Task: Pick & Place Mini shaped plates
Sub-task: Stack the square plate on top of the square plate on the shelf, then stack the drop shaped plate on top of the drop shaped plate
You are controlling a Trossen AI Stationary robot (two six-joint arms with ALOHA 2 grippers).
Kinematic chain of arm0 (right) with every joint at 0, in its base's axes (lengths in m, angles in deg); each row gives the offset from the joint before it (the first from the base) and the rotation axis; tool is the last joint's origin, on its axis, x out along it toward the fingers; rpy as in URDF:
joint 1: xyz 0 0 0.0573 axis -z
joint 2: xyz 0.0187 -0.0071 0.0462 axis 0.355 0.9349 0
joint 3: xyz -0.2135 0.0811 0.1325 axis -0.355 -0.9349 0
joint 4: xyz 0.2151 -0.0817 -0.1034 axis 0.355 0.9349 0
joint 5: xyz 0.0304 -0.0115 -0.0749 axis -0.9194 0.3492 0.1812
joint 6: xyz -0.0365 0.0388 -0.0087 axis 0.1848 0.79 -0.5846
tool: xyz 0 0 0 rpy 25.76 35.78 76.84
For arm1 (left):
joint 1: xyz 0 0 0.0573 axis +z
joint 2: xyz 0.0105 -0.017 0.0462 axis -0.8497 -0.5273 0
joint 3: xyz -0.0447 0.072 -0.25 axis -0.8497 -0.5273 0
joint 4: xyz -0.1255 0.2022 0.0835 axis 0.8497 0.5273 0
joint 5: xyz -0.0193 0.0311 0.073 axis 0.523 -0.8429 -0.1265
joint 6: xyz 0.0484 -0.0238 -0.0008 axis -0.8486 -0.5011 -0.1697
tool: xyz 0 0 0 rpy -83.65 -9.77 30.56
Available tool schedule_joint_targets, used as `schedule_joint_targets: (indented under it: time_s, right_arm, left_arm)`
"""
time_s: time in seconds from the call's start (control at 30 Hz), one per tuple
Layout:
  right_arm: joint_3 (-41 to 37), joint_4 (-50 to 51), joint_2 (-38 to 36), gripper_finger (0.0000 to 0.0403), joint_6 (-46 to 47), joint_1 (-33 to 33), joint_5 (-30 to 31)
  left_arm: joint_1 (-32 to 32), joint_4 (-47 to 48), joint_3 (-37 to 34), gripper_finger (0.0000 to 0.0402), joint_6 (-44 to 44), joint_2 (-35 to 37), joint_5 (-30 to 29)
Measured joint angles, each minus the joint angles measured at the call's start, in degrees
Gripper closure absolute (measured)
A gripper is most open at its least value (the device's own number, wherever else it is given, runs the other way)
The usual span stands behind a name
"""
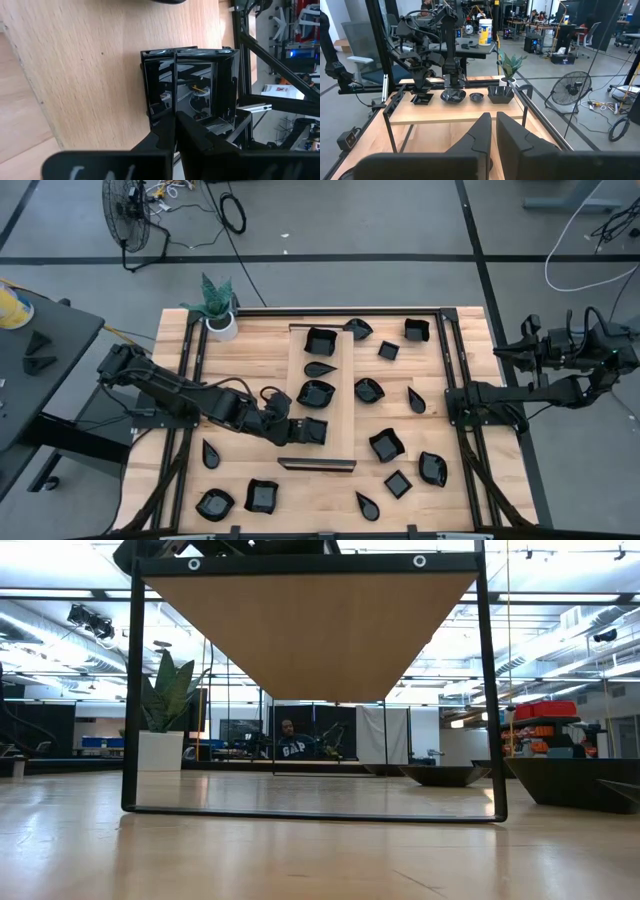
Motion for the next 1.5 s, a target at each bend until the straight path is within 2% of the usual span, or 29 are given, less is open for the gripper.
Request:
schedule_joint_targets:
  time_s: [0.17, 0.53, 0.83, 1.03, 1.23, 1.4, 1.5]
  right_arm:
    - [0.0, 0.0, 0.0, 0.0369, 0.0, -0.01, 0.0]
    - [0.0, 0.0, 0.0, 0.0369, 0.0, -0.02, 0.0]
    - [0.0, 0.0, 0.0, 0.0369, 0.0, 0.0, 0.0]
    - [0.0, 0.0, -0.02, 0.0369, 0.0, -0.02, 0.0]
    - [0.0, 0.0, -0.02, 0.0369, 0.02, 0.0, 0.0]
    - [0.01, 0.0, -0.02, 0.0369, 0.0, -0.01, 0.0]
    - [0.0, 0.0, -0.02, 0.0369, 0.0, -0.02, 0.0]
  left_arm:
    - [-0.01, -0.34, 0.0, 0.0374, -0.61, 0.0, 0.05]
    - [0.0, 0.04, 0.0, 0.0294, -0.02, 0.02, -0.26]
    - [-0.07, 1.06, -0.02, 0.0277, -6.23, 2.35, 0.5]
    - [-0.39, 7.94, -0.02, 0.0279, -9.79, 6.87, 0.38]
    - [-1.12, 22.19, -0.02, 0.0279, -14.2, 12.68, 0.24]
    - [-2.24, 33.58, 0.0, 0.028, -12.98, 14.69, 2.36]
    - [-3.75, 37.01, -0.14, 0.028, -11.56, 14.8, 2.28]
